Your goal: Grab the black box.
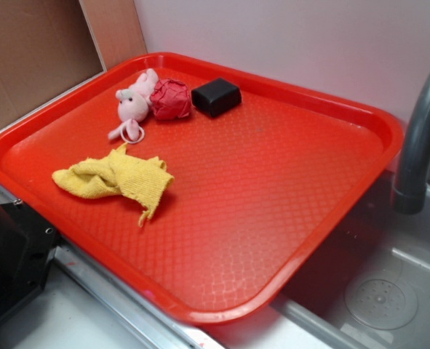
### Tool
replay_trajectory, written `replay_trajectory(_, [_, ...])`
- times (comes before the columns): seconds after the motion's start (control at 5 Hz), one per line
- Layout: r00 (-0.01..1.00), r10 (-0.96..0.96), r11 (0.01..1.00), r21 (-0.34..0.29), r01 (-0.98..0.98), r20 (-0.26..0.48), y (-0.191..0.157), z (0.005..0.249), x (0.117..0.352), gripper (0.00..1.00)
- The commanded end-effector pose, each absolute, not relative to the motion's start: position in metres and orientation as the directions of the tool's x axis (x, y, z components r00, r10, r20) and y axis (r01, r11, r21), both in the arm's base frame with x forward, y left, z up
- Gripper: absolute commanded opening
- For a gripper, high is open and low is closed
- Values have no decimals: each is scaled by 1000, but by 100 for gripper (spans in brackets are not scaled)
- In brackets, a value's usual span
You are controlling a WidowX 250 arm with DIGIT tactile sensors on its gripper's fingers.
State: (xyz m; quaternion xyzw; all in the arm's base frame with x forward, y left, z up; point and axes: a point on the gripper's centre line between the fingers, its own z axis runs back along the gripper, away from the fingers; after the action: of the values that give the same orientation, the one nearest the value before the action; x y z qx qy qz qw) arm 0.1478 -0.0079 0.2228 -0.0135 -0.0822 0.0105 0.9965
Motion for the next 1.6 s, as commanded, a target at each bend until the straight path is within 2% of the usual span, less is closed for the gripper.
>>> replay_trajectory(0.0, [963,-11,1000,30,3,270,13,193,199,100])
replay_trajectory(0.4, [947,-63,998,20,60,315,28,157,252,100])
replay_trajectory(0.8, [940,-51,998,46,37,337,26,114,303,100])
replay_trajectory(1.4, [947,-91,996,49,80,309,18,69,339,100])
